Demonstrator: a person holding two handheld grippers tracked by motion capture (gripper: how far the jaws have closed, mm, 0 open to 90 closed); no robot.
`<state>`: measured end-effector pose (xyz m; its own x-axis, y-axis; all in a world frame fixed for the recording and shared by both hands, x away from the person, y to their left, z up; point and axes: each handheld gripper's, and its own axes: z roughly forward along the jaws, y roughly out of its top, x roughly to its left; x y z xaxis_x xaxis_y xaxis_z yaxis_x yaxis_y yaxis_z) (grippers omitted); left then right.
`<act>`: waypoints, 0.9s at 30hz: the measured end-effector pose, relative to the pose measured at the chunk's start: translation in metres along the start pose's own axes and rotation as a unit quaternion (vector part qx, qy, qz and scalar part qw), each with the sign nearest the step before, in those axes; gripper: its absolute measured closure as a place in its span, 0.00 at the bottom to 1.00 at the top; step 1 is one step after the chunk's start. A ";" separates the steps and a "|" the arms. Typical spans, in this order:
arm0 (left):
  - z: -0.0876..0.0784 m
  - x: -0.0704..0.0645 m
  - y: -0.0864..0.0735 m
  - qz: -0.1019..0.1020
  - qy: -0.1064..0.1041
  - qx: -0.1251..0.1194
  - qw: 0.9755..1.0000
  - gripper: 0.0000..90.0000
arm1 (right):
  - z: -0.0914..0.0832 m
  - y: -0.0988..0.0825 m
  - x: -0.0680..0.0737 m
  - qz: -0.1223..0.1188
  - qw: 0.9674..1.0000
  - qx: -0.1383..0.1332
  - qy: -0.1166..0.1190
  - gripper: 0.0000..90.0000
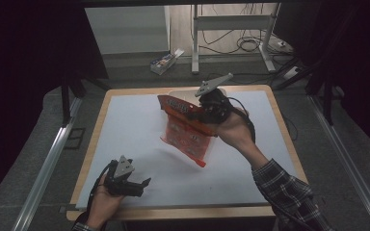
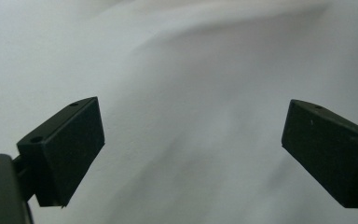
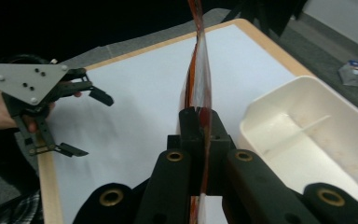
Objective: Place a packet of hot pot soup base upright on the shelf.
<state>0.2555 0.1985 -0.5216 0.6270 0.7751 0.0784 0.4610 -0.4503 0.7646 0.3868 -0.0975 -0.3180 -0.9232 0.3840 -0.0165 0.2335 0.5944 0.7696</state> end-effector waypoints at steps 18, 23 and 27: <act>0.000 0.000 0.000 -0.002 -0.001 0.001 1.000 0.06 | -0.034 0.014 -0.048 0.031 0.998 -0.009 -0.056 0.99; 0.001 -0.001 0.000 -0.002 -0.001 0.002 1.000 0.06 | -0.039 0.017 -0.064 0.036 0.997 -0.010 -0.069 0.99; 0.001 -0.001 0.000 -0.002 -0.001 0.003 1.000 0.06 | -0.042 0.022 -0.078 0.034 0.996 -0.007 -0.086 0.99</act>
<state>0.2555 0.1974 -0.5224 0.6272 0.7753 0.0742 0.4668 -0.4504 0.7611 0.4511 -0.1433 -0.2728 -0.8398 0.5382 -0.0719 0.2879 0.5536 0.7814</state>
